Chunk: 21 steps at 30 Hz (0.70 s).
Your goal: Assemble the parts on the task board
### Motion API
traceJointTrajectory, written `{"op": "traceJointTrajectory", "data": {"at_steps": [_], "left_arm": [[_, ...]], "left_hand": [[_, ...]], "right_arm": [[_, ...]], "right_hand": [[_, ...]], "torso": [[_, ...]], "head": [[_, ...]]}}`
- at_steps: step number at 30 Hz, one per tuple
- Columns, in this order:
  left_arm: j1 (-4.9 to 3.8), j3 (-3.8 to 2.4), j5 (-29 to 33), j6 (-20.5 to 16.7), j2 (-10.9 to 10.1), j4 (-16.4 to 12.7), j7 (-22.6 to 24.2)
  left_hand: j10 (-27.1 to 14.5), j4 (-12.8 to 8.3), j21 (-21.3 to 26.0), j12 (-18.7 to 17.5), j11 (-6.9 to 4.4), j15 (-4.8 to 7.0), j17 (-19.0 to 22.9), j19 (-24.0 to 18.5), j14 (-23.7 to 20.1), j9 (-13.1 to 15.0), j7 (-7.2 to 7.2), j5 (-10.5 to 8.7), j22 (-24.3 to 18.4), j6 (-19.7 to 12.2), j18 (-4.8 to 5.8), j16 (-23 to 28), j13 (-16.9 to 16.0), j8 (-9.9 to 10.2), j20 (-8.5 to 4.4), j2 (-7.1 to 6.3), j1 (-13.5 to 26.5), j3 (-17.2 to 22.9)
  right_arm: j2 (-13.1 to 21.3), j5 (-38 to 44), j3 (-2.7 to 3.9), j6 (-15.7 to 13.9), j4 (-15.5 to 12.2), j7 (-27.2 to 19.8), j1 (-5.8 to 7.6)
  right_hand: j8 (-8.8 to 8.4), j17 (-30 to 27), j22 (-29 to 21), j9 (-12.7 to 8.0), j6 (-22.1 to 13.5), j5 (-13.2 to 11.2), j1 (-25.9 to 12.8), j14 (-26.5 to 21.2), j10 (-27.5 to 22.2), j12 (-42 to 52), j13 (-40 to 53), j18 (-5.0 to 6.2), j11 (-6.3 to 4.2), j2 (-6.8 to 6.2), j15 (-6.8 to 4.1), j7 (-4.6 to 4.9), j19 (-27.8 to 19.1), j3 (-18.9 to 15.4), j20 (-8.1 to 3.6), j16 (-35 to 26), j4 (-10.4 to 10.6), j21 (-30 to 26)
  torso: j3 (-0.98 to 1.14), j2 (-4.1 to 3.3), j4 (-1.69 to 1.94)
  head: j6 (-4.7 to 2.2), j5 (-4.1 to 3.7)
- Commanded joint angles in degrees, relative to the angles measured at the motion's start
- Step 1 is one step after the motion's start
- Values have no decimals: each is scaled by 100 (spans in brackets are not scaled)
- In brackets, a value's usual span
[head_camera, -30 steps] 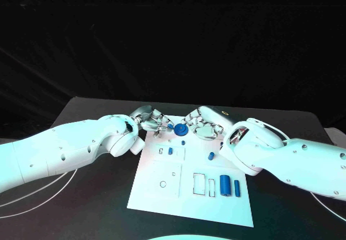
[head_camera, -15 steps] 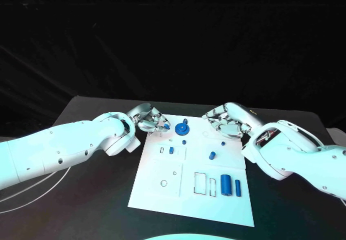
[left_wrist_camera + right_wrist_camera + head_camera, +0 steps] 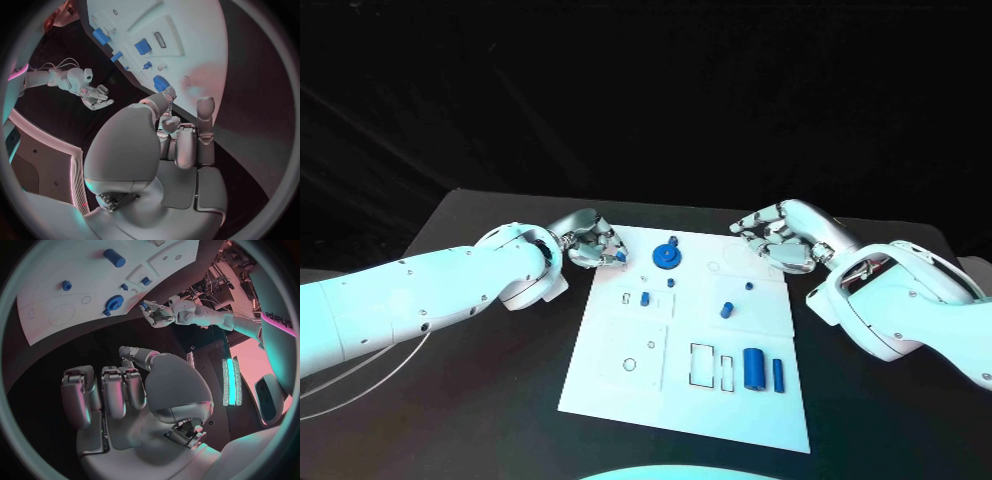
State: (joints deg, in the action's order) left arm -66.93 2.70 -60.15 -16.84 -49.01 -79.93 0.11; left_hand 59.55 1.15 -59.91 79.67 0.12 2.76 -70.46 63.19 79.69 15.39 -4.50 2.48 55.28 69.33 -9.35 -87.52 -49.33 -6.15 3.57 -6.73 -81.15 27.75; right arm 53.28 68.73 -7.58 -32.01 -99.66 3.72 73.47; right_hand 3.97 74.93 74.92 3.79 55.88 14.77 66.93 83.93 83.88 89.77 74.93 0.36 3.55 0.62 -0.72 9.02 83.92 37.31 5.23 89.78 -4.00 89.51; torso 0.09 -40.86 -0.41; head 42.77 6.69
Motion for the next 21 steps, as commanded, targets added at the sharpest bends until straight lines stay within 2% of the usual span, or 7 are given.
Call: {"op": "traceJointTrajectory", "data": {"at_steps": [1, 6, 10, 21], "left_arm": [[21, 6, -291, 270, 32, 67, 224], [54, 16, -316, 574, 92, 270, 432], [62, 18, -325, 803, 133, 411, 612], [66, 16, -559, 1095, 198, 581, 745]], "left_hand": [[3, -2, 1, -5, 2, -14, 14, 19, 32, 6, -2, 29, -15, 41, 27, -16, 15, -26, -6, -2, 46, -28], [-103, 21, 64, -56, 1, -12, 93, -40, -11, 1, 3, 30, -82, 18, 12, -7, 136, -12, -4, 23, 52, -40], [-240, 49, 114, -131, 2, -15, 171, -98, -65, -17, 4, 31, -126, -62, 0, 3, 263, 33, -3, 134, -7, 17], [-424, 63, 178, -207, 20, -28, 281, -185, -148, -29, -10, 31, -182, -113, -18, 15, 415, 60, -1, 185, -94, 88]], "right_arm": [[14, -171, 3, -47, 7, -128, 4], [38, -188, 3, -51, 27, -127, 8], [50, -191, 3, -51, 43, -121, 10], [71, -193, 3, -51, 56, -110, 15]], "right_hand": [[-28, 1507, 1472, 4, 29, 3, -4, 607, 612, 23, 1507, -17, 47, -54, 47, 0, 577, -23, 41, 22, 1, -20], [-27, 1507, 1471, 5, 32, -3, -5, 607, 612, 23, 1507, -17, 49, -58, 49, 3, 576, -49, 42, 22, 2, -22], [-27, 1507, 1473, 5, 34, -8, -9, 607, 612, 23, 1507, -18, 52, -58, 51, 6, 578, -73, 43, 22, 9, -18], [-26, 1507, 1478, 5, 38, -16, -17, 607, 612, 23, 1507, -20, 55, -55, 54, 8, 582, -114, 46, 22, 22, -9]], "torso": [[0, -2, -3], [-1, 0, -3], [-1, -1, -5], [5, -3, -6]], "head": [[10, 12], [23, 23], [28, 24], [60, 20]]}}
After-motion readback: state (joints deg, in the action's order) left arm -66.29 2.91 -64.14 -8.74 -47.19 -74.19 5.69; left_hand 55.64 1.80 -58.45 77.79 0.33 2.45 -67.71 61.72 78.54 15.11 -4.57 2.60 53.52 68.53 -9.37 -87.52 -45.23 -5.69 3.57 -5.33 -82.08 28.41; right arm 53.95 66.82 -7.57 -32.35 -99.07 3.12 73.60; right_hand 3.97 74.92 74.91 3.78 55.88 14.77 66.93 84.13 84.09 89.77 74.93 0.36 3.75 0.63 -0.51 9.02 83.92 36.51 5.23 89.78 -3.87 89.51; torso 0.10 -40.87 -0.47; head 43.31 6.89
